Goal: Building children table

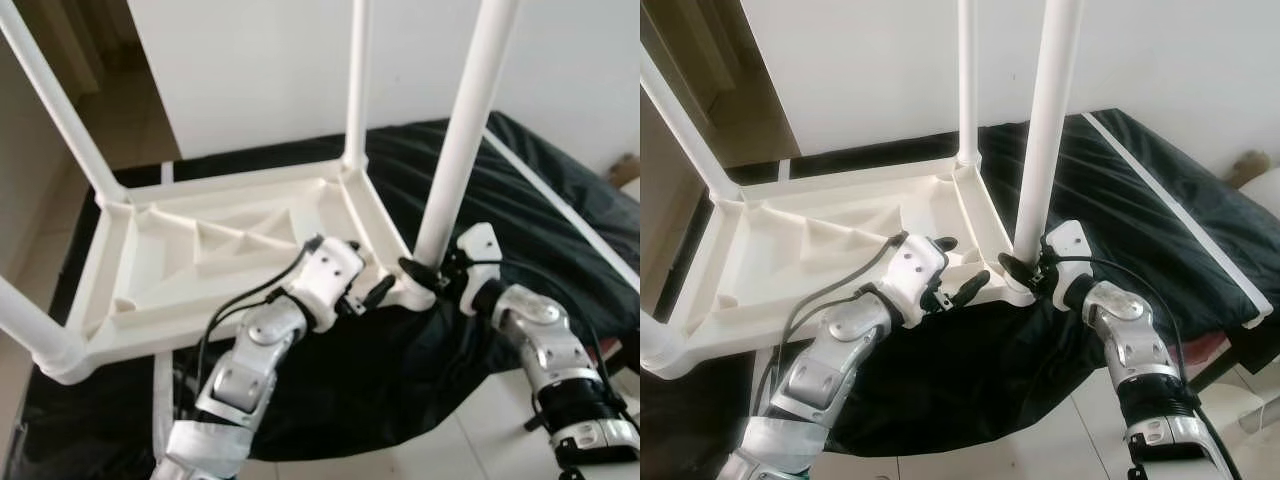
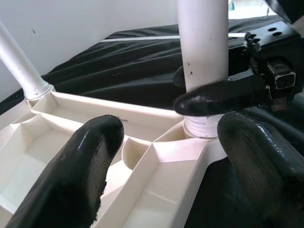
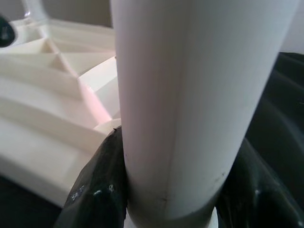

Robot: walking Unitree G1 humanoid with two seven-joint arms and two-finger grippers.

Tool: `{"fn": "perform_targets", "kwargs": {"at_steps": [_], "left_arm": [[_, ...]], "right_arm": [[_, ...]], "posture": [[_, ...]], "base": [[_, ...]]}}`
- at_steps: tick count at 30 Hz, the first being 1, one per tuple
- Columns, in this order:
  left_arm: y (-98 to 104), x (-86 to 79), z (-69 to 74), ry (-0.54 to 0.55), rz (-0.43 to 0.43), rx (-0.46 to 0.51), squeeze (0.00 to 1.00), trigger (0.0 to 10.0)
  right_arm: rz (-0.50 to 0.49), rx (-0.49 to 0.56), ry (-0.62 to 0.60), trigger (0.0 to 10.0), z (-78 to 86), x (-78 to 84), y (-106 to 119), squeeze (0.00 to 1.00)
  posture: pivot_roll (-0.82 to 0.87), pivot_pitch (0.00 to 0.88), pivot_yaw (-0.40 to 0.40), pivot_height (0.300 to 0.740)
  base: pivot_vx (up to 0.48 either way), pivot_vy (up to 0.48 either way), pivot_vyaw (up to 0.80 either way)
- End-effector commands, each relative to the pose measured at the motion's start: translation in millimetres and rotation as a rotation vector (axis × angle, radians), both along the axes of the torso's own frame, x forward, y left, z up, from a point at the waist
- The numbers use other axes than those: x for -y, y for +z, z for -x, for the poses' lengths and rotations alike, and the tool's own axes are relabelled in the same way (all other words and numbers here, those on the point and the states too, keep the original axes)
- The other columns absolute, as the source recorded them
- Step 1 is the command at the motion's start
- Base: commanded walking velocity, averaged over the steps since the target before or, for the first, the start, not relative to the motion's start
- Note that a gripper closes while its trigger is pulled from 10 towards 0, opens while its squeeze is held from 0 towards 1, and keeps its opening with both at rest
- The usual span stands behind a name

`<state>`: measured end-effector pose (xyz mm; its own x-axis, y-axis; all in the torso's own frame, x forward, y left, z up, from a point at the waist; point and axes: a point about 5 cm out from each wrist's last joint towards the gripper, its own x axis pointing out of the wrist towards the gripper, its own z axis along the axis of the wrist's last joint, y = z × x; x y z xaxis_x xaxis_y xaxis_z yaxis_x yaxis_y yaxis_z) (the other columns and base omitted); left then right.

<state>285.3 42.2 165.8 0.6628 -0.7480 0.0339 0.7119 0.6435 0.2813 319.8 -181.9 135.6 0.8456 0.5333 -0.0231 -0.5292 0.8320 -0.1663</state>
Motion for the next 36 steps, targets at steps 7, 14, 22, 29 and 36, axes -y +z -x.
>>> {"fn": "perform_targets", "kwargs": {"at_steps": [7, 14, 22, 29, 36], "left_arm": [[-3, 0.0, -1.9, 0.01, -0.017, 0.008, 0.0, 10.0], [0, 2.3, -5.3, 0.008, -0.016, 0.014, 0.0, 10.0], [-2, 3.2, -0.7, 0.0, -0.008, 0.009, 0.0, 10.0], [-4, 1.1, -0.5, 0.0, -0.013, 0.002, 0.0, 10.0], [-4, 0.6, -1.3, 0.005, -0.005, -0.004, 0.0, 10.0]], "right_arm": [[0.009, -0.041, -0.21, 10.0, 8.8, -0.1, -16, 0.0], [-0.069, -0.066, -0.445, 10.0, 9.9, -12.4, -19, 0.0], [-0.094, -0.153, -0.813, 10.0, 19.8, -23.7, -34, 0.0], [-0.161, -0.194, -0.81, 10.0, 27.7, -54.0, -35, 0.0], [-0.189, -0.154, -0.806, 10.0, 26.9, -58.7, -24, 0.0]], "posture": [[-0.02, 0.0, 0.028, 0.74], [-0.02, 0.0, 0.035, 0.74], [-0.02, 0.0, 0.036, 0.74], [-0.02, 0.0, 0.038, 0.74], [-0.02, 0.0, 0.039, 0.74]], "base": [[0.0, 0.0, 0.0], [0.0, 0.0, 0.0], [0.0, 0.0, 0.0], [0.0, 0.0, 0.0], [0.0, 0.0, 0.0]]}}
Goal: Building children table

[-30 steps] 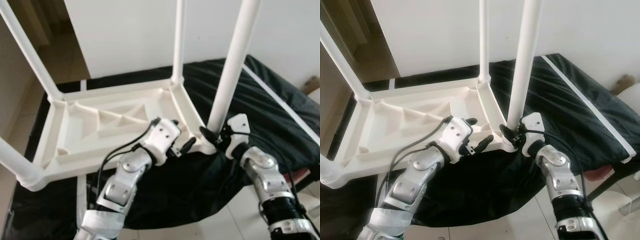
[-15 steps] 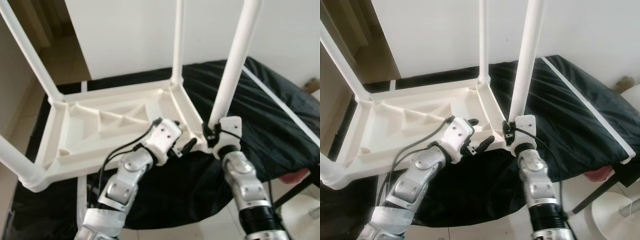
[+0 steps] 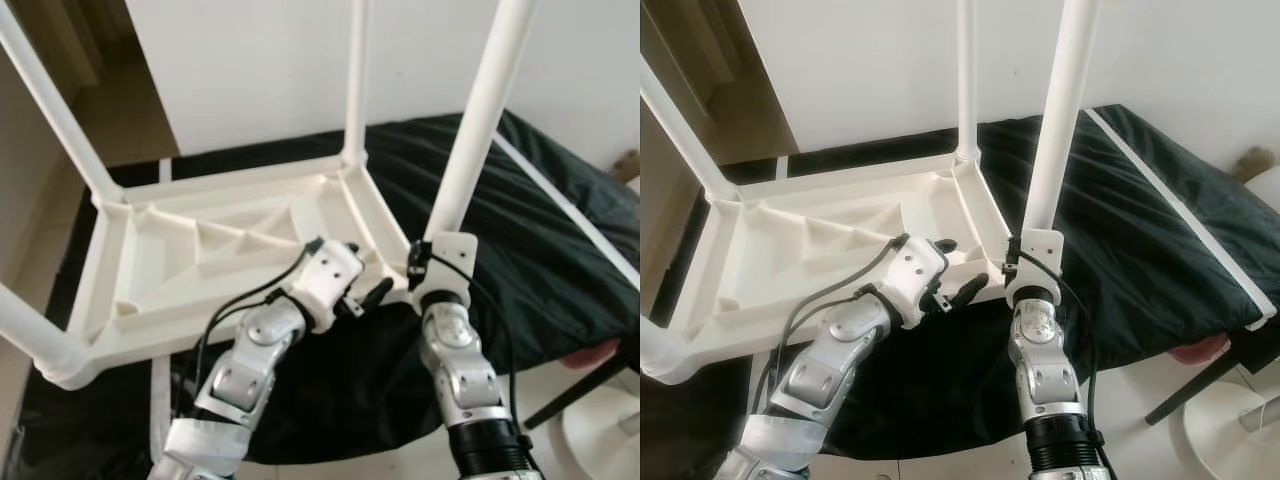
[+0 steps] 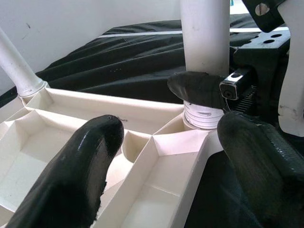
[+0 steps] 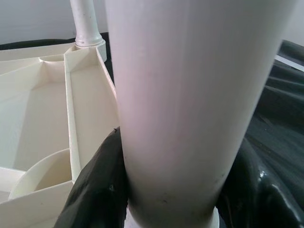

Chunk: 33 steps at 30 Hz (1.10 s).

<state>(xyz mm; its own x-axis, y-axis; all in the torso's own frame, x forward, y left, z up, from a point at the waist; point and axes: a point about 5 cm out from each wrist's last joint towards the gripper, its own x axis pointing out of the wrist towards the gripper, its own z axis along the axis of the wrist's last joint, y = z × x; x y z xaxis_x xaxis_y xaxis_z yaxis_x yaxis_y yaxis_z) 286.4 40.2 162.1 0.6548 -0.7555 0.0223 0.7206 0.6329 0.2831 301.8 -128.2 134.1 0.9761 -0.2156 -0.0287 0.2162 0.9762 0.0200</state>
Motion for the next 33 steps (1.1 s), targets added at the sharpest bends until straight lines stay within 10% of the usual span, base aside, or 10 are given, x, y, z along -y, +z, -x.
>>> {"fn": "perform_targets", "kwargs": {"at_steps": [1, 6, 7, 18, 26, 27, 33], "left_arm": [[0, -1.4, -0.1, 0.015, 0.004, 0.003, 0.0, 10.0], [-1, -2.4, 0.9, 0.004, -0.004, 0.004, 0.0, 10.0], [-1, -3.3, 0.4, 0.003, -0.009, 0.008, 0.0, 10.0], [5, -6.0, -4.1, 0.02, 0.0, 0.02, 0.0, 10.0], [4, -5.6, -2.0, 0.011, 0.002, 0.015, 0.0, 10.0], [5, -5.7, -2.4, 0.01, 0.001, 0.016, 0.0, 10.0], [7, -5.2, -5.3, 0.006, -0.001, 0.021, 0.0, 10.0]], "right_arm": [[-0.035, -0.097, -0.019, 10.0, 9.0, -5.6, -20, 0.0], [-0.03, -0.093, -0.024, 10.0, 9.8, -4.9, -18, 0.0], [-0.031, -0.083, -0.02, 10.0, 10.1, -4.6, -17, 1.0], [-0.005, -0.011, 0.014, 10.0, 15.0, 3.8, -7, 1.0], [0.021, 0.065, 0.36, 10.0, 16.3, 29.9, 1, 1.0], [0.038, 0.058, 0.411, 10.0, 13.1, 36.8, 2, 0.0], [0.115, 0.049, 0.595, 10.0, 2.0, 49.0, 8, 0.0]], "posture": [[-0.02, 0.0, 0.039, 0.74], [-0.02, 0.0, 0.038, 0.74], [-0.02, 0.0, 0.038, 0.74], [-0.02, 0.0, 0.041, 0.74], [-0.02, 0.0, 0.054, 0.74], [-0.02, 0.0, 0.056, 0.74], [-0.02, 0.0, 0.06, 0.74]], "base": [[0.0, 0.0, 0.0], [0.0, 0.0, 0.0], [0.0, 0.0, 0.0], [0.0, 0.0, 0.0], [0.0, 0.0, 0.0], [0.0, 0.0, 0.0], [0.0, 0.0, 0.0]]}}
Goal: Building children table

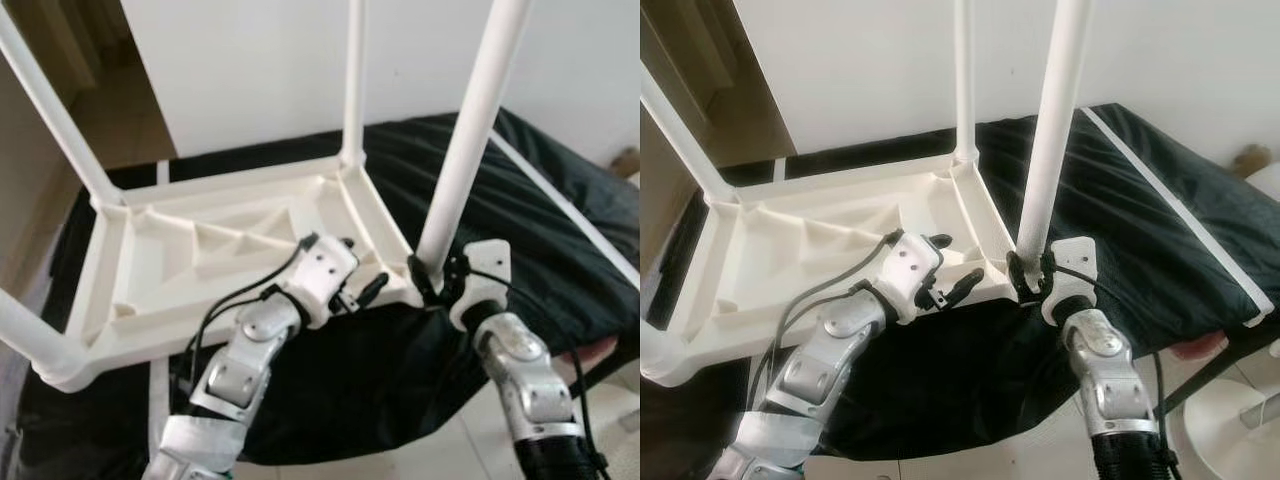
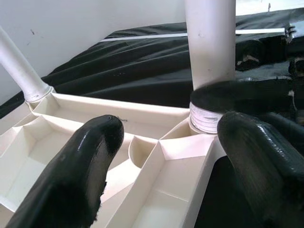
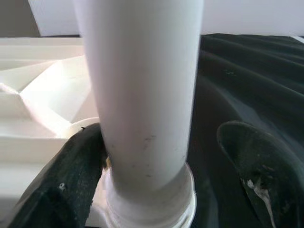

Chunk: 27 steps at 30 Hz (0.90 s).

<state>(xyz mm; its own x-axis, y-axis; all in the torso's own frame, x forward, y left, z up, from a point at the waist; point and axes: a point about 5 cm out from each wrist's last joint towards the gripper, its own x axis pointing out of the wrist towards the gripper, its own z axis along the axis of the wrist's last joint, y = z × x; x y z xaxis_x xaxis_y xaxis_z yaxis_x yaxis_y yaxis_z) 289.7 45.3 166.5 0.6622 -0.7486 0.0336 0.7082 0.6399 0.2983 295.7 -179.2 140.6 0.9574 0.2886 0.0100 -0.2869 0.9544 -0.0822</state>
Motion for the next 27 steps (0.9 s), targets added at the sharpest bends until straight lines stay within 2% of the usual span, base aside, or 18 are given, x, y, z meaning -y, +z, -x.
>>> {"fn": "perform_targets", "kwargs": {"at_steps": [1, 5, 9, 15, 16, 17, 18, 19, 27], "left_arm": [[3, 0.6, -1.9, -0.007, 0.003, 0.004, 0.0, 10.0], [5, 1.5, -1.3, -0.01, 0.006, 0.007, 0.0, 10.0], [5, 3.3, -1.1, -0.014, 0.006, 0.012, 0.0, 10.0], [7, 3.9, -1.0, -0.009, 0.013, 0.016, 0.0, 10.0], [7, 3.8, -1.0, -0.006, 0.015, 0.017, 0.0, 10.0], [8, 3.7, -1.1, -0.002, 0.017, 0.018, 0.0, 10.0], [8, 3.7, -1.1, -0.002, 0.017, 0.018, 0.0, 10.0], [7, 3.2, -0.7, 0.003, 0.019, 0.017, 0.0, 10.0], [5, 2.5, 1.4, 0.004, 0.018, 0.008, 0.0, 10.0]], "right_arm": [[0.029, 0.006, 0.142, 10.0, -6.7, -2.6, 3, 0.0], [0.036, 0.007, 0.218, 10.0, -8.6, -2.3, 5, 0.0], [0.113, -0.021, 0.324, 10.0, -24.5, -7.0, 4, 0.0], [0.156, -0.063, 0.392, 10.0, -29.9, -11.2, -3, 0.0], [0.155, -0.074, 0.401, 9.8, -30.1, -11.2, -5, 0.0], [0.162, -0.081, 0.406, 3.8, -29.7, -10.7, -7, 0.0], [0.162, -0.081, 0.406, 3.8, -29.7, -10.7, -7, 0.0], [0.17, -0.091, 0.403, 0.0, -28.8, -8.5, -11, 0.0], [0.188, -0.129, 0.39, 0.0, -28.0, 0.2, -22, 0.0]], "posture": [[-0.02, 0.0, 0.06, 0.74], [-0.02, 0.0, 0.06, 0.74], [-0.01, 0.0, 0.052, 0.74], [0.0, 0.0, 0.046, 0.74], [0.01, 0.0, 0.041, 0.74], [0.02, 0.0, 0.036, 0.74], [0.02, 0.0, 0.036, 0.74], [0.02, 0.0, 0.037, 0.74], [0.01, 0.0, 0.04, 0.74]], "base": [[0.0, 0.0, 0.0], [0.0, 0.0, 0.0], [0.0, 0.0, 0.0], [0.0, 0.0, 0.0], [0.0, 0.0, 0.0], [0.0, 0.0, 0.0], [0.0, 0.0, 0.0], [0.0, 0.0, 0.0], [0.0, 0.0, 0.0]]}}
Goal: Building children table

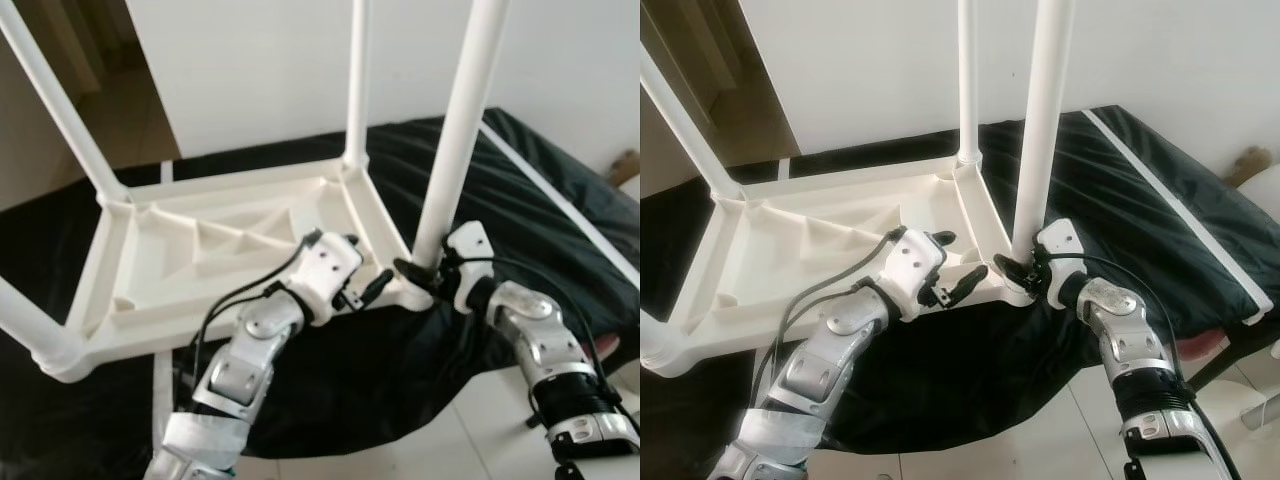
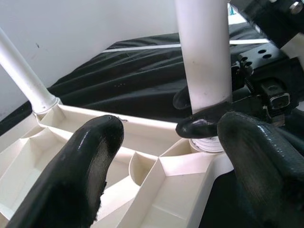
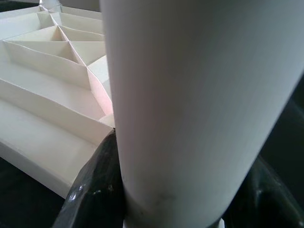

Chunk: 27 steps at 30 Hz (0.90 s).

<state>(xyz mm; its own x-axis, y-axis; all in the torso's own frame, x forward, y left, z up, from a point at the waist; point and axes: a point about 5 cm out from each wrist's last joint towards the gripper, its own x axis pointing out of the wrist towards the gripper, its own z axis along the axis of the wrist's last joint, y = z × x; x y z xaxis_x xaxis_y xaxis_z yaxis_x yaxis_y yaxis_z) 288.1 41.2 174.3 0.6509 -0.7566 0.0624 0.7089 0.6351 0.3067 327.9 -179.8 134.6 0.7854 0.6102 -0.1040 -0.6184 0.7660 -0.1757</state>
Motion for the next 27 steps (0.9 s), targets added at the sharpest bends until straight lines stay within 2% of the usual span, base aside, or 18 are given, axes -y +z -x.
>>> {"fn": "perform_targets", "kwargs": {"at_steps": [1, 8, 9, 14, 16, 18, 21, 24, 25, 26, 27], "left_arm": [[-3, -1.5, -0.2, 0.016, 0.002, -0.018, 0.0, 10.0], [-3, 1.6, -1.1, 0.007, 0.003, -0.021, 0.0, 10.0], [-3, 2.7, -0.5, 0.002, 0.005, -0.022, 0.0, 10.0], [-4, 3.8, 0.1, -0.001, 0.006, -0.024, 0.0, 10.0], [-4, 4.0, 0.4, -0.001, 0.008, -0.026, 0.0, 10.0], [-4, 4.1, 0.5, -0.001, 0.008, -0.026, 0.0, 10.0], [-4, 4.2, 1.1, -0.002, 0.009, -0.027, 0.0, 10.0], [-5, 4.2, 1.2, -0.003, 0.009, -0.027, 0.0, 10.0], [-5, 4.5, 1.5, -0.007, 0.008, -0.027, 0.0, 10.0], [-5, 4.5, 1.5, -0.007, 0.008, -0.027, 0.0, 10.0], [-5, 4.8, 1.7, -0.01, 0.008, -0.028, 0.0, 10.0]], "right_arm": [[0.063, -0.06, 0.017, 0.0, 3.9, 0.0, -17, 0.0], [0.028, -0.078, -0.022, 0.0, 7.7, 1.8, -22, 0.0], [0.011, -0.072, -0.036, 10.0, 8.9, 0.0, -21, 0.0], [0.005, -0.073, -0.111, 10.0, 8.7, -1.2, -21, 0.0], [0.019, -0.065, -0.2, 10.0, 7.5, -1.3, -22, 0.0], [0.02, -0.056, -0.238, 10.0, 7.3, -1.8, -21, 0.0], [-0.032, -0.086, -0.396, 10.0, 7.0, -3.0, -22, 0.0], [-0.048, -0.099, -0.439, 10.0, 7.4, -3.3, -23, 0.0], [-0.06, -0.105, -0.508, 10.0, 10.5, -6.6, -25, 0.0], [-0.06, -0.105, -0.508, 10.0, 10.5, -6.6, -25, 0.0], [-0.067, -0.101, -0.568, 10.0, 13.4, -9.4, -26, 0.0]], "posture": [[0.01, 0.0, 0.04, 0.74], [-0.01, 0.0, 0.046, 0.74], [-0.01, 0.0, 0.045, 0.74], [-0.01, 0.0, 0.043, 0.74], [-0.01, 0.0, 0.037, 0.74], [-0.01, 0.0, 0.037, 0.74], [-0.01, 0.0, 0.036, 0.74], [-0.01, 0.0, 0.036, 0.74], [-0.01, 0.0, 0.037, 0.74], [-0.01, 0.0, 0.037, 0.74], [-0.02, 0.0, 0.039, 0.74]], "base": [[0.0, 0.0, 0.0], [0.0, 0.0, 0.0], [0.0, 0.0, 0.0], [0.0, 0.0, 0.0], [0.0, 0.0, 0.0], [0.0, 0.0, 0.0], [0.0, 0.0, 0.0], [0.0, 0.0, 0.0], [0.0, 0.0, 0.0], [0.0, 0.0, 0.0], [0.0, 0.0, 0.0]]}}
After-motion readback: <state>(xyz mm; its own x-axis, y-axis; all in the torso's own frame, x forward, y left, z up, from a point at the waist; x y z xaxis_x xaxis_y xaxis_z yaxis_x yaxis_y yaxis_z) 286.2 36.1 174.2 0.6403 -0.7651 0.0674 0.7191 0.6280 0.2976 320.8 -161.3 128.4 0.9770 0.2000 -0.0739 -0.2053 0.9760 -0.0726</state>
